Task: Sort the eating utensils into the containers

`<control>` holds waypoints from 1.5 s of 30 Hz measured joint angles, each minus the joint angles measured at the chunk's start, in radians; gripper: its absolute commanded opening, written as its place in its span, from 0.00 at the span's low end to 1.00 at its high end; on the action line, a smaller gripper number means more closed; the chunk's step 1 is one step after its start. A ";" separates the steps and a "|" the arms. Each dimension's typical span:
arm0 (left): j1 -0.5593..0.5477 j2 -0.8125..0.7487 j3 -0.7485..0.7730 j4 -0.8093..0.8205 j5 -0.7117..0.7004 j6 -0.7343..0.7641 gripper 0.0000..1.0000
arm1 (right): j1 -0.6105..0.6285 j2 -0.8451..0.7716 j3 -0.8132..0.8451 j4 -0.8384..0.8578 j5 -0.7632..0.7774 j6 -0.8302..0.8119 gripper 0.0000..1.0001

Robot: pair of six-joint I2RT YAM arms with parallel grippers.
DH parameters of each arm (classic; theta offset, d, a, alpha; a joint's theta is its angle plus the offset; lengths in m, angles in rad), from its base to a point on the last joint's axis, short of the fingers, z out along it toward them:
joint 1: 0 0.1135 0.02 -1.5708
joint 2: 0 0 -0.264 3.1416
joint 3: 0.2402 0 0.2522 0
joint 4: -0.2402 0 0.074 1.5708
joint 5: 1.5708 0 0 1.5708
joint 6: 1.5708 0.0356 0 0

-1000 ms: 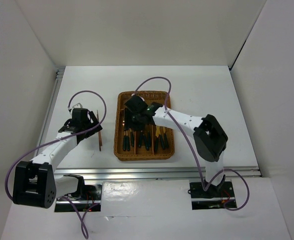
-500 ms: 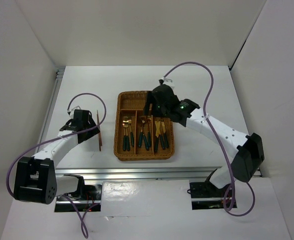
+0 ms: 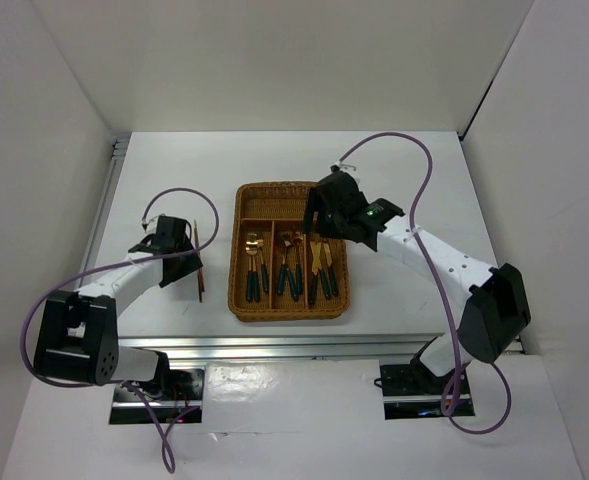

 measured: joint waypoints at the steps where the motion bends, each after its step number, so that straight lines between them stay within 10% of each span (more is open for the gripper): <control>1: -0.003 0.004 0.004 0.001 -0.003 0.000 0.77 | -0.004 0.000 0.000 0.002 0.000 -0.003 0.81; 24: -0.054 0.174 0.106 -0.008 -0.044 -0.001 0.72 | -0.071 0.017 -0.044 0.021 -0.042 -0.011 0.81; 45: -0.066 0.241 0.172 -0.007 -0.046 0.005 0.28 | -0.092 0.004 -0.084 0.023 -0.049 -0.011 0.81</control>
